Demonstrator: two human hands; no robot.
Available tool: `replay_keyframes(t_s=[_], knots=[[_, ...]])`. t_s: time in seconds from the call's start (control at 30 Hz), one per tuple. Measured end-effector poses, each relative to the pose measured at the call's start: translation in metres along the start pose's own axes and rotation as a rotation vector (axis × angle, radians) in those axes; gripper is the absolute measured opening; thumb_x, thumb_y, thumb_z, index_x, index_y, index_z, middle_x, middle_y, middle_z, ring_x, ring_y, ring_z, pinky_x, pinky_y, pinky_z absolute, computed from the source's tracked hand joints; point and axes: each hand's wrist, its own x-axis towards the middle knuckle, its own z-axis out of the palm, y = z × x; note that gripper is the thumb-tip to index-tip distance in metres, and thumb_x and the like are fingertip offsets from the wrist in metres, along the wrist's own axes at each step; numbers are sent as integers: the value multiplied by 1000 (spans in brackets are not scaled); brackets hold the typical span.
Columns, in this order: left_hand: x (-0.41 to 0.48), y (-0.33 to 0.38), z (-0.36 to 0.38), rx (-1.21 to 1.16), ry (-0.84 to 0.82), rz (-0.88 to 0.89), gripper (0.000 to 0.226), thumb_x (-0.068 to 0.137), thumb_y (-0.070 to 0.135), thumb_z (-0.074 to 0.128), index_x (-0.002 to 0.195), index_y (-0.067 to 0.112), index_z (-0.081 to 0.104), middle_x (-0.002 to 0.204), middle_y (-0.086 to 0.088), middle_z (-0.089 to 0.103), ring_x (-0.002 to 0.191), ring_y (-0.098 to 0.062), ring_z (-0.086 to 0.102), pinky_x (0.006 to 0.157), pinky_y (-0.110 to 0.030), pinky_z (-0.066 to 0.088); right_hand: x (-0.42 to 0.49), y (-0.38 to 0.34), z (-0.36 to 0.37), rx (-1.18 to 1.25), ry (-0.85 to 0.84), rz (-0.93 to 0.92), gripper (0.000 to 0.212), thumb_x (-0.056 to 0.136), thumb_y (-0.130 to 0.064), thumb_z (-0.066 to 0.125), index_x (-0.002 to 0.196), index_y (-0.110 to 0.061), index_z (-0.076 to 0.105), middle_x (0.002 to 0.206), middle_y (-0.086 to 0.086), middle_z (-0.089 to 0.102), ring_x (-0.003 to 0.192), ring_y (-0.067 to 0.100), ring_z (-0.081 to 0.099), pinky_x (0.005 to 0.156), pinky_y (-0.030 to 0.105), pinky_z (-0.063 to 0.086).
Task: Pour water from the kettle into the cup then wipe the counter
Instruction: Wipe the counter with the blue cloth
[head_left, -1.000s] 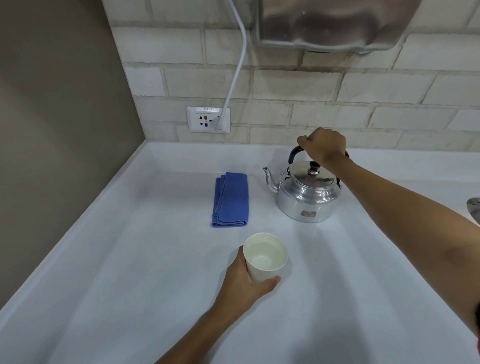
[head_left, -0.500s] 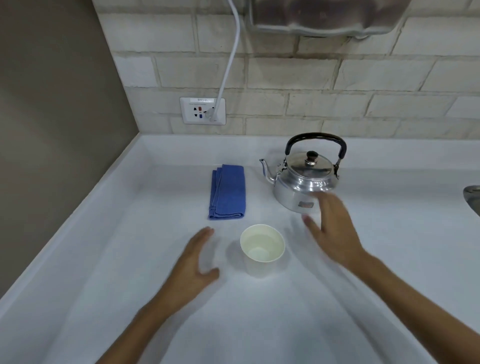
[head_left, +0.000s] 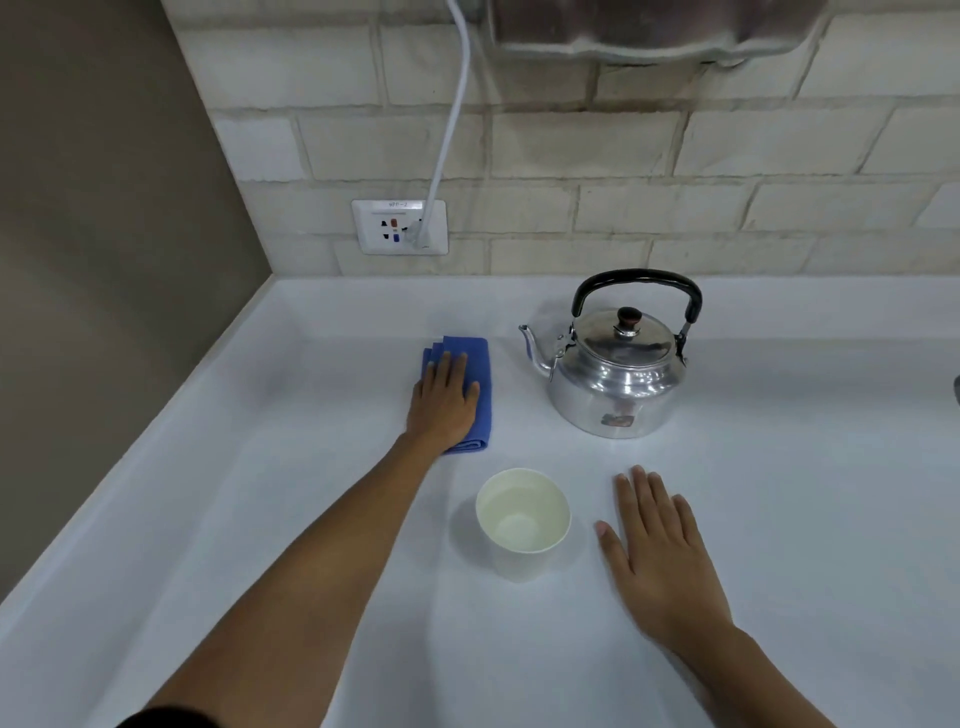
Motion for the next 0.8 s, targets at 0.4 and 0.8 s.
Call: replay_keyframes(t_s=[0.4,0.8], knots=[[-41,2,16,290,-69,306,50,99,29,12,145,10,7,156,-9,10,143,-23,7,117,-36,8,1,-1,-2,-48,-45,-19,77,78,-52,-13,146,-16,-8,157,4,-8,142,16,-13,117,36,-6],[-81,-53,-17,94,-96,300,47,99,32,24,144,29,12,155,6,8,142,-11,0,115,-24,4,0,1,2,-35,-28,-13,62,95,-47,10,147,-17,-5,157,3,-8,140,10,-16,117,35,-6]])
